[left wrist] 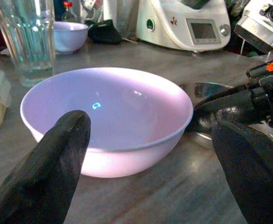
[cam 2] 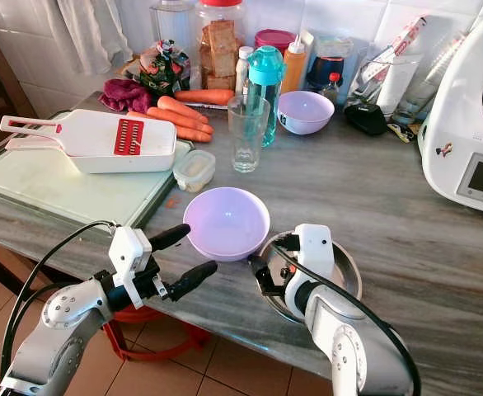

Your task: Setting the table

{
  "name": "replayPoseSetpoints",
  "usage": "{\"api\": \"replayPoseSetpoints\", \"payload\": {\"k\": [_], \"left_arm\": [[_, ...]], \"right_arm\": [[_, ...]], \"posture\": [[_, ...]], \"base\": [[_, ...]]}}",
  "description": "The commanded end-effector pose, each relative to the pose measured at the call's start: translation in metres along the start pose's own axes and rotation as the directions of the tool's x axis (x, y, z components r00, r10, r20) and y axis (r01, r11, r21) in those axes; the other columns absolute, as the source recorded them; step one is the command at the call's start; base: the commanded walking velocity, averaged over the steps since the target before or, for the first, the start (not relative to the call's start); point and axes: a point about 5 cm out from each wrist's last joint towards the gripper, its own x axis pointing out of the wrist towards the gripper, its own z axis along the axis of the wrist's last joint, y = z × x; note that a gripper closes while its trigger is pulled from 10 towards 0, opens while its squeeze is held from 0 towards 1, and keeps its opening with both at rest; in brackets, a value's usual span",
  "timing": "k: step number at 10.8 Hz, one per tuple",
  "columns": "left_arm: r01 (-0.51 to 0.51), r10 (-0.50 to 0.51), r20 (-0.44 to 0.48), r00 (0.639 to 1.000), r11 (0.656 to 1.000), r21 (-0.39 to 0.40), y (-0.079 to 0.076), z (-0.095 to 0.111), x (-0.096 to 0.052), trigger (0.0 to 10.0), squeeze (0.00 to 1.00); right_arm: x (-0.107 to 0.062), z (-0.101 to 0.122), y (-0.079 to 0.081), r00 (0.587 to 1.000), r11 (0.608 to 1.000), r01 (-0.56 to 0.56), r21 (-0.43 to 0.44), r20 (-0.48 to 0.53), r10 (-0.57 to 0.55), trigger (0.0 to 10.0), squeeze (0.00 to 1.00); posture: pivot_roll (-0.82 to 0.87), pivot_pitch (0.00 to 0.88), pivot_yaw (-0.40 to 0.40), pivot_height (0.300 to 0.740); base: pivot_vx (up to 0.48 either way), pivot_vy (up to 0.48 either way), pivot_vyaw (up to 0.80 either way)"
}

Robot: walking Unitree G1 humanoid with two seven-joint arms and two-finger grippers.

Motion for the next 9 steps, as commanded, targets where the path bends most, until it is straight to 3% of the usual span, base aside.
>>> {"api": "replayPoseSetpoints", "payload": {"k": [1, 3, 5, 7, 9], "left_arm": [[0.008, -0.008, -0.006, 1.0, 1.0, 0.018, -0.001, 0.002, -0.001, 10.0, 0.0], [0.008, -0.007, -0.009, 1.0, 1.0, 0.016, 0.002, 0.002, 0.0, 10.0, 0.0], [0.011, -0.011, -0.007, 1.0, 1.0, 0.014, 0.002, 0.002, 0.001, 10.0, 0.0], [0.012, -0.012, -0.008, 1.0, 1.0, 0.015, 0.001, 0.003, 0.001, 10.0, 0.0], [0.017, -0.017, -0.002, 1.0, 1.0, 0.013, -0.002, 0.006, 0.002, 10.0, 0.0]], "right_arm": [[-0.004, 0.006, -0.004, 0.998, 0.999, 0.032, -0.018, 0.047, -0.031, 10.0, 0.0], [-0.012, 0.021, -0.007, 0.984, 0.995, 0.067, -0.072, 0.172, -0.054, 10.0, 0.0], [-0.014, 0.023, -0.004, 0.979, 0.993, 0.076, -0.091, 0.196, -0.057, 10.0, 0.0], [-0.015, 0.014, -0.012, 0.986, 0.966, 0.152, -0.212, 0.107, -0.131, 10.0, 0.0], [-0.014, 0.004, -0.013, 0.99, 0.969, 0.141, -0.202, 0.045, -0.135, 10.0, 0.0]], "posture": [[0.03, 0.066, -0.035, 0.74], [0.02, 0.069, -0.032, 0.74], [0.02, 0.069, -0.03, 0.74], [0.02, 0.07, -0.031, 0.74], [0.02, 0.072, -0.034, 0.74]], "base": [[0.0, 0.0, 0.0], [0.0, 0.0, 0.0], [0.0, 0.0, 0.0], [0.0, 0.0, 0.0], [0.0, 0.0, 0.0]]}}
